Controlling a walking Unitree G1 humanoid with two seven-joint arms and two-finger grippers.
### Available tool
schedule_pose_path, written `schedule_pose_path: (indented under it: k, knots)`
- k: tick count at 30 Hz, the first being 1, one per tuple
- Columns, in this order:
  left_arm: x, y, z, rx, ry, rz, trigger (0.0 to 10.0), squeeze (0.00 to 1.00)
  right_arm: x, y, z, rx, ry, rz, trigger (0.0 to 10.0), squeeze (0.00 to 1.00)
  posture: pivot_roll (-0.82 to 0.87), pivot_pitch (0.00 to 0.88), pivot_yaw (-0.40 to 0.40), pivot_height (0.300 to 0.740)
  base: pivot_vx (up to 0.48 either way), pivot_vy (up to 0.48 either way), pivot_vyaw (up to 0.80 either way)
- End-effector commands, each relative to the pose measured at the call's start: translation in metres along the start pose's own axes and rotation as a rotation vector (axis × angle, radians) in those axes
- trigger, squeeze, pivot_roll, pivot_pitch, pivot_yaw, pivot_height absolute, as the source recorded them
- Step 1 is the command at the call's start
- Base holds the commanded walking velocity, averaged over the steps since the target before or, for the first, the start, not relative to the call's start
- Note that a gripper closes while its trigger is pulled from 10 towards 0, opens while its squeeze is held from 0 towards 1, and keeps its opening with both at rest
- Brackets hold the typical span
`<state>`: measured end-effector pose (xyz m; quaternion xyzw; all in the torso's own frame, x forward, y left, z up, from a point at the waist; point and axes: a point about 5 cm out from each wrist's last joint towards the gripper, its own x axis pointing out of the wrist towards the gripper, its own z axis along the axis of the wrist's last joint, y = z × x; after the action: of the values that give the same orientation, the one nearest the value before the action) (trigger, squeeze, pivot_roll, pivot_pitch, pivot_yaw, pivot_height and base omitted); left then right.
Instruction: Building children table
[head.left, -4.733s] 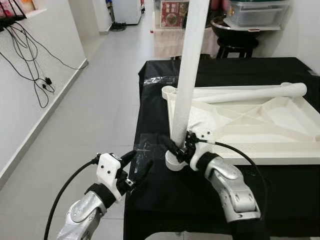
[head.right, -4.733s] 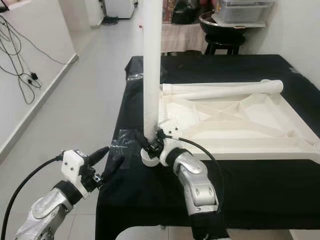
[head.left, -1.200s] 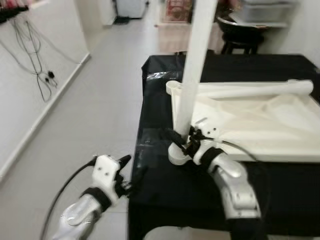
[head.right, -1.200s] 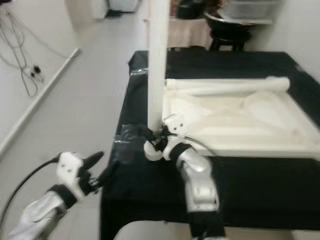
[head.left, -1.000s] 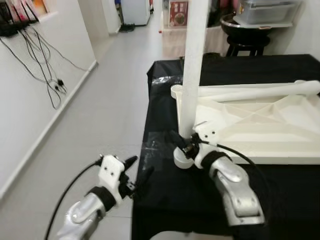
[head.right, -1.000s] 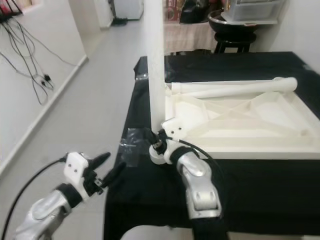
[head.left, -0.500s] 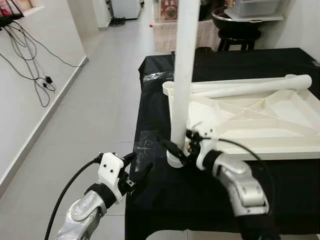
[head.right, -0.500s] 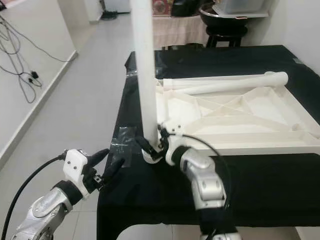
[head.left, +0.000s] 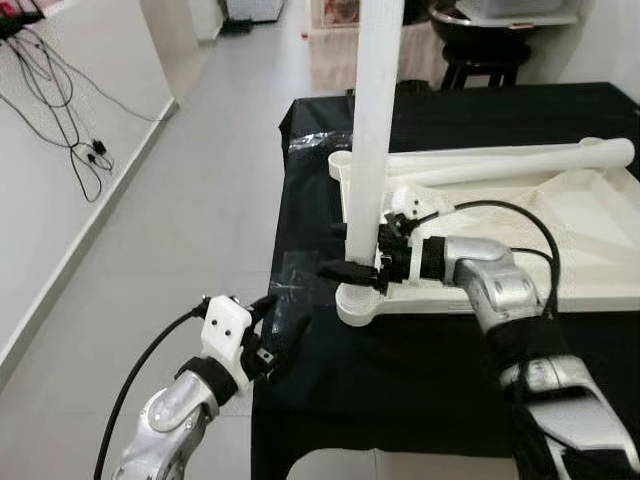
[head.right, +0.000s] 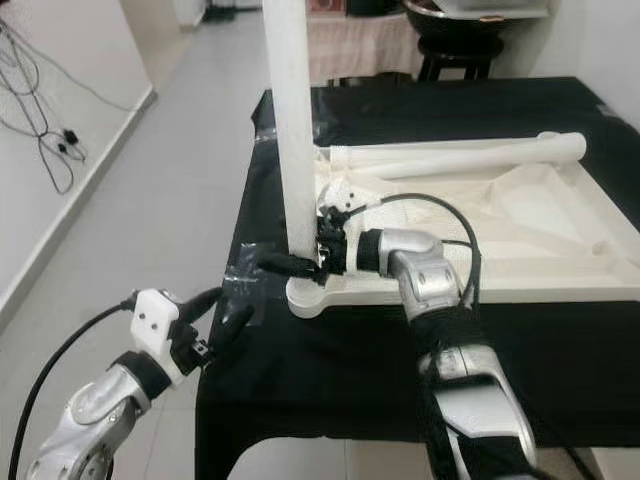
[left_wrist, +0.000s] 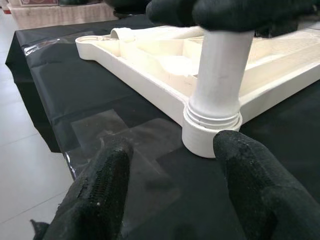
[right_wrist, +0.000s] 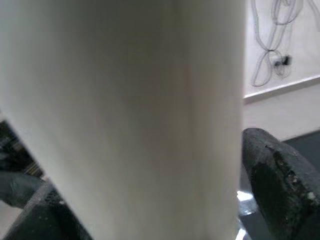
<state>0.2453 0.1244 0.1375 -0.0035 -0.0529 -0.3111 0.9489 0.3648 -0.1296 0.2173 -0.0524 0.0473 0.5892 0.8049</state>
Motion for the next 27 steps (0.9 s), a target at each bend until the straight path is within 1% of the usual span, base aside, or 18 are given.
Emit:
schedule_pose_path:
  k: [1,3,4,5,6,11,14,15,17,18,19,20,21,22,23,24,25,27]
  knots:
    - [-0.003,-0.001,-0.005,-0.001,0.021,0.004,10.0,0.0,0.005,0.0,-0.008,0.02,0.025,0.022,3.6,0.0,-0.09,0.112,0.028,0.74,0.0,0.0,0.0]
    - [-0.003,-0.001,-0.005,-0.001,0.021,0.004,10.0,0.0,0.005,0.0,-0.008,0.02,0.025,0.022,3.6,0.0,-0.09,0.112,0.028,0.74,0.0,0.0,0.0]
    - [-0.003,-0.002,-0.005,-0.002,0.021,0.004,10.0,0.0,0.006,-0.001,-0.01,0.025,0.027,0.017,0.4,0.0,-0.09,0.114,0.027,0.74,0.0,0.0,0.0]
    - [-0.003,-0.002,-0.005,-0.002,0.021,0.004,10.0,0.0,0.006,-0.001,-0.01,0.025,0.027,0.017,0.4,0.0,-0.09,0.114,0.027,0.74,0.0,0.0,0.0]
    - [-0.003,-0.002,-0.005,-0.003,0.021,0.003,10.0,0.0,0.003,-0.002,-0.012,0.029,0.023,0.018,0.0,0.0,-0.09,0.116,0.031,0.74,0.0,0.0,0.0]
    - [-0.002,-0.004,-0.006,-0.008,0.021,0.0,10.0,0.0,-0.012,-0.004,-0.02,0.021,0.001,-0.021,0.0,0.0,-0.1,0.117,0.034,0.74,0.0,0.0,0.0]
    - [-0.002,-0.003,-0.006,-0.01,0.02,-0.003,10.0,0.0,-0.027,-0.003,-0.025,0.001,-0.03,-0.097,0.0,0.0,-0.1,0.117,0.034,0.74,0.0,0.0,0.0]
    - [-0.002,-0.002,-0.006,-0.01,0.02,-0.003,10.0,0.0,-0.032,0.0,-0.028,-0.01,-0.04,-0.156,0.0,0.0,-0.11,0.122,0.038,0.74,0.0,0.0,0.0]
    - [-0.003,-0.001,-0.006,-0.01,0.02,-0.003,10.0,0.0,-0.035,0.001,-0.03,-0.017,-0.047,-0.192,0.0,0.0,-0.11,0.122,0.038,0.74,0.0,0.0,0.0]
    - [-0.003,-0.001,-0.006,-0.01,0.02,-0.003,10.0,0.0,-0.037,0.005,-0.032,-0.033,-0.05,-0.277,0.0,0.0,-0.11,0.123,0.032,0.74,0.0,0.0,0.0]
    - [-0.004,0.001,-0.006,-0.008,0.021,-0.003,10.0,0.0,-0.03,0.014,-0.036,0.006,-0.093,-0.407,0.0,0.0,-0.11,0.121,0.029,0.74,0.0,0.0,0.0]
    - [-0.004,0.001,-0.006,-0.008,0.021,-0.003,10.0,0.0,-0.03,0.014,-0.036,0.006,-0.093,-0.407,0.0,0.0,-0.11,0.121,0.029,0.74,0.0,0.0,0.0]
    - [-0.004,0.001,-0.006,-0.006,0.022,-0.003,10.0,0.0,-0.027,0.021,-0.038,0.041,-0.122,-0.498,0.0,0.0,-0.11,0.121,0.029,0.74,0.0,0.0,0.0]
    - [-0.004,0.003,-0.006,-0.004,0.022,0.0,10.0,0.0,-0.006,0.044,-0.061,0.158,-0.142,-0.602,0.0,0.0,-0.13,0.124,0.041,0.74,0.0,0.0,0.0]
    - [-0.004,0.003,-0.006,-0.004,0.022,0.0,10.0,0.0,-0.006,0.044,-0.061,0.158,-0.142,-0.602,0.0,0.0,-0.13,0.124,0.041,0.74,0.0,0.0,0.0]
    - [-0.005,0.004,-0.006,-0.002,0.021,0.003,10.0,0.0,0.021,0.072,-0.085,0.168,0.0,-0.562,0.0,0.0,-0.13,0.124,0.041,0.74,0.0,0.0,0.0]
    - [-0.005,0.006,-0.005,0.002,0.021,0.005,10.0,0.0,0.025,0.079,-0.079,0.083,-0.02,-0.552,0.0,0.0,-0.13,0.124,0.043,0.74,0.0,0.0,0.0]
    - [-0.005,0.007,-0.006,0.004,0.023,0.007,10.0,0.0,0.021,0.073,-0.075,0.096,-0.057,-0.582,0.0,0.0,-0.14,0.114,0.053,0.74,0.0,0.0,0.0]
